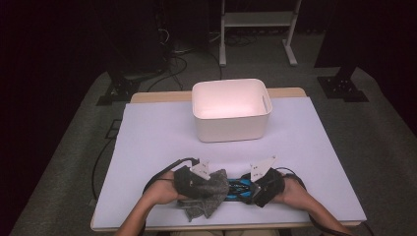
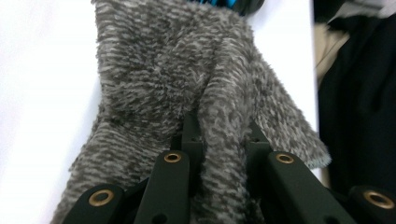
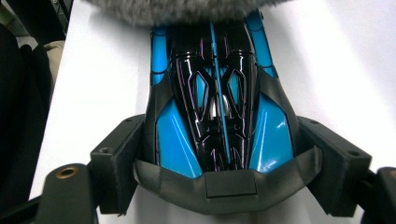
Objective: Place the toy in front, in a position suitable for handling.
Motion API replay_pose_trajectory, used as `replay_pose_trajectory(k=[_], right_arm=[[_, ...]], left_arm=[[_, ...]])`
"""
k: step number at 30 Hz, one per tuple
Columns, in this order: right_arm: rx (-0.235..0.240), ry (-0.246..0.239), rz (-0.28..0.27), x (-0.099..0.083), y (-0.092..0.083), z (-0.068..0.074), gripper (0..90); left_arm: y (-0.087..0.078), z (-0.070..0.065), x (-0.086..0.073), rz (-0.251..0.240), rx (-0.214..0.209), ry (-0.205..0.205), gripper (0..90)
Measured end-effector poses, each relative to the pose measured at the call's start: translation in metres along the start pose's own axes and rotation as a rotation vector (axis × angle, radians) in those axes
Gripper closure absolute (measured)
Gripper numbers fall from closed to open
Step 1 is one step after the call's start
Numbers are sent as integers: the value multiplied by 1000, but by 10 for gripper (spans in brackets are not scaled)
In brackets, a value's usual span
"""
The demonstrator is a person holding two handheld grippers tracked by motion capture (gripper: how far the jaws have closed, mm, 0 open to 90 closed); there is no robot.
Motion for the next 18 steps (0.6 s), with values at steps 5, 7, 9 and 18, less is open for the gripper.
replay_pose_trajectory(k=[5,7,9,18], right_arm=[[3,3,-1,0,0,0,213],[4,6,-2,0,0,0,213],[4,7,-2,0,0,0,213],[9,9,-4,1,1,0,214]], left_arm=[[-4,5,-13,41,38,-4,766],[-6,7,-13,41,45,-6,766],[-7,10,-11,25,49,-15,766],[0,23,17,-11,49,-29,767]])
Point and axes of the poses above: each handheld gripper's, and its own axes: y roughly forward along the jaws, x roughly out of its top, z roughly to its left, the point moved 9 cm from there along y, roughly forward along the jaws, and after that the axes turned 12 degrees about x, right-handed, at the moved point
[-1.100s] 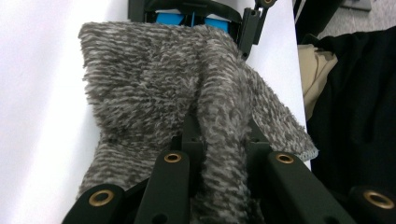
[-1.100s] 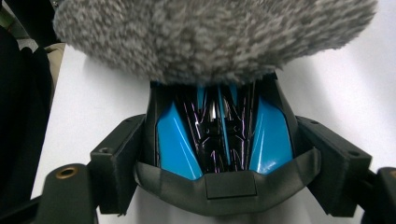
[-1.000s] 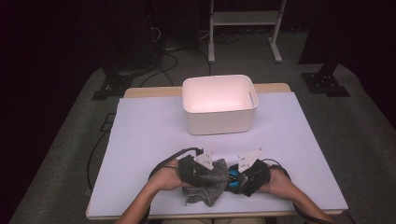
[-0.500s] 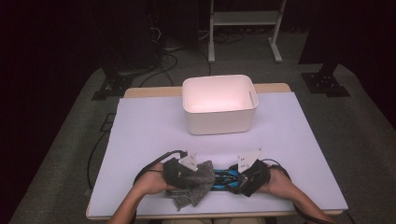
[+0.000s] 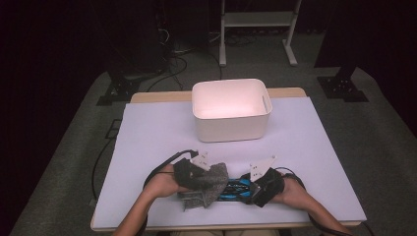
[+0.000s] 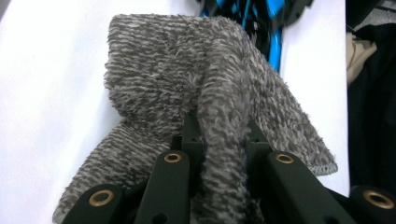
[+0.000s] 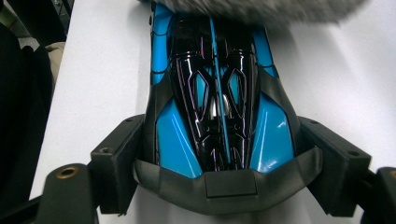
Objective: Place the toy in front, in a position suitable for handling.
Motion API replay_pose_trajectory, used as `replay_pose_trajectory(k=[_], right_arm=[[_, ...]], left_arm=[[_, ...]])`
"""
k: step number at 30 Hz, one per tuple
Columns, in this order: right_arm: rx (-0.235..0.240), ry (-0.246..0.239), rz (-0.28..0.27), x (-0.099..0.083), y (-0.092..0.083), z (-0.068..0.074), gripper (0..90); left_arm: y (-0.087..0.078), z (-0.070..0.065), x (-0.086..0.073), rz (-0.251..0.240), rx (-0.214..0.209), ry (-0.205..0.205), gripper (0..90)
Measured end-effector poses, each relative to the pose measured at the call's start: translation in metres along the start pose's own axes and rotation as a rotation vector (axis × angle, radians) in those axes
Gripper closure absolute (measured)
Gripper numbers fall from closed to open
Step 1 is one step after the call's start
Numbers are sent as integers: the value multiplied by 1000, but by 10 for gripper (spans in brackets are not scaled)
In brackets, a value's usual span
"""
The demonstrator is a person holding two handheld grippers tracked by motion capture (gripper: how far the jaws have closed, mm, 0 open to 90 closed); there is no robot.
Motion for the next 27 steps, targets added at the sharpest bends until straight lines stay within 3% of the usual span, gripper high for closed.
replay_pose_trajectory(k=[3,5,8,12,19,27], right_arm=[[0,0,-2,0,0,0,215],[1,1,-5,0,0,0,215],[0,0,-3,0,0,0,215],[-4,0,2,-1,0,0,213],[-28,6,17,-4,-3,1,206],[-33,25,21,-12,-11,3,196]], left_arm=[[8,0,14,-5,-13,9,767],[12,1,17,28,8,30,768],[12,1,17,37,9,37,768],[9,2,9,38,12,28,768],[3,2,-11,24,-1,-37,767],[1,-1,-14,21,0,-32,767]])
Point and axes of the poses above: each handheld gripper's, and its own axes: y roughly forward along the jaws, x roughly out of its top, z roughly to its left, the point moved 9 cm from there along y, roughly forward along the jaws, and after that the axes turned 12 degrees about x, right-handed, at the moved point
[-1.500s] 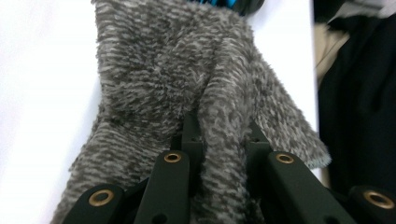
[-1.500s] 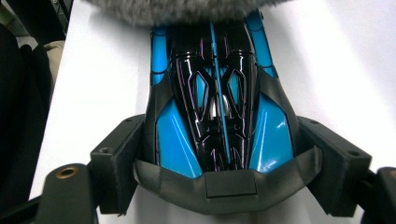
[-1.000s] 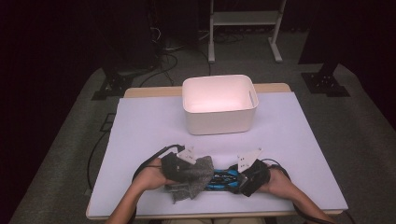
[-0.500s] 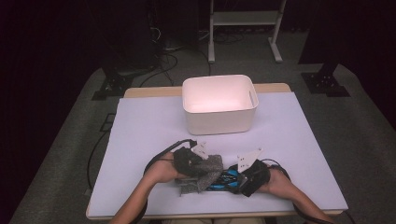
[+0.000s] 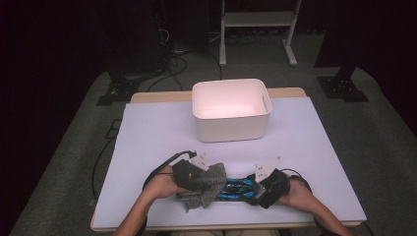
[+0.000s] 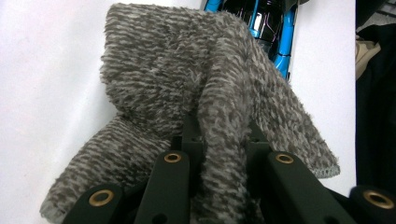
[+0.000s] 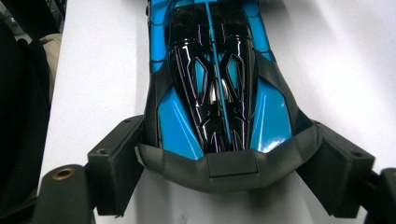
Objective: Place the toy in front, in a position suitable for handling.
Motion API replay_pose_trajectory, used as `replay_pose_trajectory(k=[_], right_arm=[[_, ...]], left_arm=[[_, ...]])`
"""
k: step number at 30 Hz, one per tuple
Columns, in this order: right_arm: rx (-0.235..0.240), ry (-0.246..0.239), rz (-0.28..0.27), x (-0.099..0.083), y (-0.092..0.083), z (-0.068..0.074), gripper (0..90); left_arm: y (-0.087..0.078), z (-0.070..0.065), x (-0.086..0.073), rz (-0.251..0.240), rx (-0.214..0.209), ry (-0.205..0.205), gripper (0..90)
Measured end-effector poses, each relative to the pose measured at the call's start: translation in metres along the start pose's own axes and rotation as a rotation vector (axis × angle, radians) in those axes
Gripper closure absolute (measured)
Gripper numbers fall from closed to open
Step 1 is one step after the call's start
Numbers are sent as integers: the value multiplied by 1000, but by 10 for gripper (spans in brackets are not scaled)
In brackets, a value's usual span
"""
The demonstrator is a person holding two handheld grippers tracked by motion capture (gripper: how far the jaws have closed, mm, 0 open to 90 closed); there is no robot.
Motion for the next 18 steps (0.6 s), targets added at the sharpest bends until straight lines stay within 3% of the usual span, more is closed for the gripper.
replay_pose_trajectory(k=[6,9,13,18], right_arm=[[-6,12,16,-6,-4,4,185],[-4,11,12,-8,-8,5,253],[0,29,-11,-5,-7,2,236],[-2,14,-15,0,-6,3,209]], left_arm=[[-4,-6,10,-42,-26,2,767],[-3,-11,22,-59,-37,25,767],[5,-24,45,-70,-70,77,767],[17,-35,64,-60,-95,136,767]])
Point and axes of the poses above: each handheld gripper's, and its own axes: y roughly forward along the jaws, x roughly out of its top, z roughly to its left, the point moved 9 cm from there along y, roughly forward along the jaws, and after that the axes turned 12 degrees about x, right-handed, at the moved point
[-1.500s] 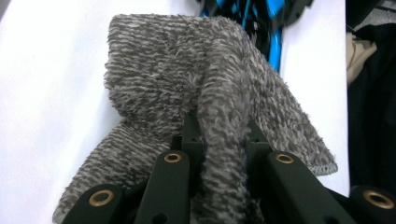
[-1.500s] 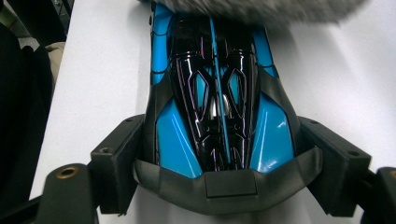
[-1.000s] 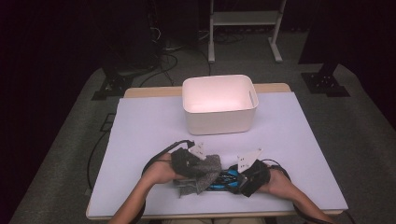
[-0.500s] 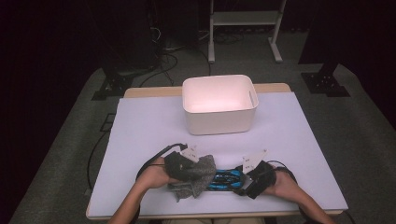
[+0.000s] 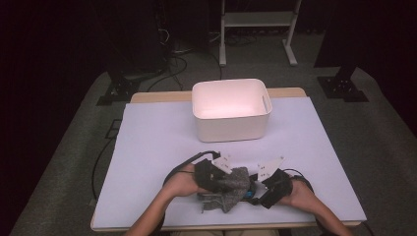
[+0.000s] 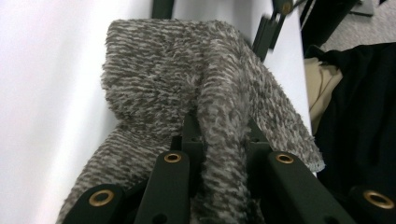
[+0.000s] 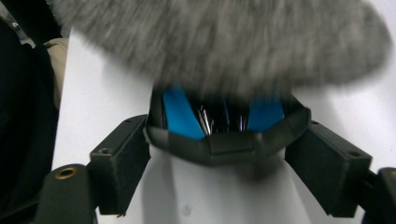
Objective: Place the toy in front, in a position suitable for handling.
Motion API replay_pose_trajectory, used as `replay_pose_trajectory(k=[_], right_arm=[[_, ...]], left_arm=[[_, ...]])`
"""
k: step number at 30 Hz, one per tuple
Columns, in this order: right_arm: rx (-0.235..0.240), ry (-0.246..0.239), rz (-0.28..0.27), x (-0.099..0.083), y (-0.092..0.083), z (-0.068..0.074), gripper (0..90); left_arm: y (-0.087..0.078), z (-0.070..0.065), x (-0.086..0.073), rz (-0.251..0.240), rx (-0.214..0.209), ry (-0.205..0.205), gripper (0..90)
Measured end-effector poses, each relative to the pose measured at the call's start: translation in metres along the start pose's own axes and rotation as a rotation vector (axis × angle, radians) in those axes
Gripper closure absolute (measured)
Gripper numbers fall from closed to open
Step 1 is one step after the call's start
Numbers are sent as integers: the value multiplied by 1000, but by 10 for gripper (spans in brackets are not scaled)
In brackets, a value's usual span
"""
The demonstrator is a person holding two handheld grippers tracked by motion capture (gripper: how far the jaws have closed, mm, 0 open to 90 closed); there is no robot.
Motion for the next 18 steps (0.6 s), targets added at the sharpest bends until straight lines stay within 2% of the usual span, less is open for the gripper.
replay_pose_trajectory(k=[1,9,12,18], right_arm=[[-4,-7,3,0,1,-1,219],[1,-5,-5,0,1,-2,230],[13,10,-16,0,0,-1,227],[12,19,-17,0,2,-3,185]], left_arm=[[6,-4,9,8,-5,29,767],[21,-9,32,18,-18,74,767],[24,-10,37,10,-20,73,767],[30,-10,33,12,-32,54,768]])
Point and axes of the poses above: each handheld gripper's, and its own axes: y roughly forward along the jaws, x roughly out of its top, z roughly to its left, the point moved 9 cm from there along y, roughly forward along the jaws, and after that the axes turned 12 degrees about x, right-handed, at the moved point
